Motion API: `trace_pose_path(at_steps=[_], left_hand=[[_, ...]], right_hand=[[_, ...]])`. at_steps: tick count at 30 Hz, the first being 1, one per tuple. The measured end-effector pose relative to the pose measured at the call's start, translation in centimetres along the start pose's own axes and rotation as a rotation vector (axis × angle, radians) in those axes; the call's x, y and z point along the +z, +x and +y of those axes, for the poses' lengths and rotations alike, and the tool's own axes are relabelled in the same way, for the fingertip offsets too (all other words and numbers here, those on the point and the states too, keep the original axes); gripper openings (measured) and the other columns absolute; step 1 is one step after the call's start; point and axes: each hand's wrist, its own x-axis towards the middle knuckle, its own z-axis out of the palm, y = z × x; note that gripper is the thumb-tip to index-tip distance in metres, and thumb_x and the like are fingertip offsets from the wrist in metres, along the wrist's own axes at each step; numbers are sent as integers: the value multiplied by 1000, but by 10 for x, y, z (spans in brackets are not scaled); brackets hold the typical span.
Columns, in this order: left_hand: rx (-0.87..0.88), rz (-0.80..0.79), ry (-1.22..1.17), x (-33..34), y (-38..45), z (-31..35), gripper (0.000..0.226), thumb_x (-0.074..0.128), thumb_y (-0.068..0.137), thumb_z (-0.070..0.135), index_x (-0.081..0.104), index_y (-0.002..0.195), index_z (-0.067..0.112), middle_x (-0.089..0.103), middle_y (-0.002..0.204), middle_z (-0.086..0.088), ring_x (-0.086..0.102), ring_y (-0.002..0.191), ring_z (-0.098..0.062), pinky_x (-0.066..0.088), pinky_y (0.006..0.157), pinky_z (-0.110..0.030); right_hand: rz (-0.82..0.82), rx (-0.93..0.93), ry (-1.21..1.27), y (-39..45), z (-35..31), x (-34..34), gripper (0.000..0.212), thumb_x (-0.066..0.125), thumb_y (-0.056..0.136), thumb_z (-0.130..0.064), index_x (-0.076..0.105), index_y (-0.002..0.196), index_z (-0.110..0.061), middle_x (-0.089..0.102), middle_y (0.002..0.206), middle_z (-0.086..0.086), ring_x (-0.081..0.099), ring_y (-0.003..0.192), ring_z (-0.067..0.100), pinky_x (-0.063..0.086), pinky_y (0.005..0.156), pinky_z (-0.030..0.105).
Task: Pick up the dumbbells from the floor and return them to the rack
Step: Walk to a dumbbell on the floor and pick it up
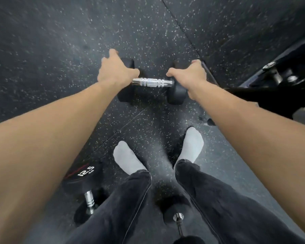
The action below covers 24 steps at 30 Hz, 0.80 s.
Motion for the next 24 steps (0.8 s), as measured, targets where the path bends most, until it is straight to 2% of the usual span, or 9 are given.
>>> trace_pose_path(at_steps=[2, 5, 6, 9, 11, 14, 19, 22, 24], left_hand=[[-51, -25, -65, 15, 17, -3, 84, 79, 77, 38, 38, 146, 15, 52, 140, -10, 56, 123, -31, 51, 98, -41], [-144, -22, -152, 30, 36, -4, 89, 84, 75, 33, 37, 146, 7, 51, 140, -11, 55, 120, -29, 48, 87, -35], [-174, -36, -177, 33, 41, -4, 91, 87, 74, 32, 37, 145, 6, 51, 138, -11, 54, 118, -28, 48, 84, -34], [-202, -65, -185, 41, 50, -7, 78, 91, 72, 26, 47, 132, 5, 52, 120, -7, 52, 104, -23, 46, 78, -30], [-195, -32, -169, 44, 55, -12, 62, 89, 75, 17, 49, 121, 9, 50, 113, -5, 49, 97, -21, 44, 73, -27], [-176, -73, -146, 42, 59, -16, 69, 88, 71, 12, 48, 128, 6, 49, 115, -6, 48, 100, -23, 44, 71, -31], [-209, -76, -182, 42, 45, -24, 94, 87, 68, 7, 34, 146, 9, 48, 134, -9, 50, 115, -28, 50, 81, -35], [-243, -70, -247, 36, 26, -30, 94, 87, 67, 7, 35, 146, 12, 47, 138, -9, 50, 120, -29, 48, 73, -35], [-263, -78, -285, 25, 11, -34, 92, 87, 69, 7, 36, 145, 12, 47, 138, -9, 48, 114, -26, 44, 65, -33]], right_hand=[[-21, 91, 28, 15, 4, 12, 94, 87, 72, -38, 42, 148, -6, 57, 137, 8, 57, 110, 23, 46, 82, 31], [5, 175, 98, 30, 7, 25, 71, 92, 65, -31, 60, 122, -5, 65, 111, 4, 60, 86, 17, 46, 60, 27], [7, 199, 115, 34, 9, 28, 69, 94, 64, -29, 61, 120, -5, 65, 111, 5, 62, 89, 19, 48, 61, 27], [-4, 273, 136, 45, 18, 33, 98, 95, 65, -24, 44, 147, -6, 50, 151, 10, 58, 118, 28, 50, 80, 34], [-5, 258, 153, 47, 21, 35, 100, 86, 75, -11, 31, 158, -13, 48, 152, 7, 52, 114, 23, 43, 80, 29], [22, 227, 183, 46, 22, 34, 103, 74, 76, 2, 24, 163, -20, 47, 153, 2, 51, 127, 22, 41, 82, 24], [32, 205, 212, 25, 26, 32, 104, 73, 66, 8, 39, 158, -25, 53, 148, -3, 54, 119, 18, 46, 81, 21], [81, 185, 196, 18, 29, 31, 103, 71, 44, 5, 59, 142, -26, 66, 131, -2, 64, 116, 27, 59, 80, 28], [66, 171, 168, 4, 23, 25, 101, 71, 48, 6, 58, 143, -27, 66, 129, -3, 62, 113, 26, 59, 79, 28]])
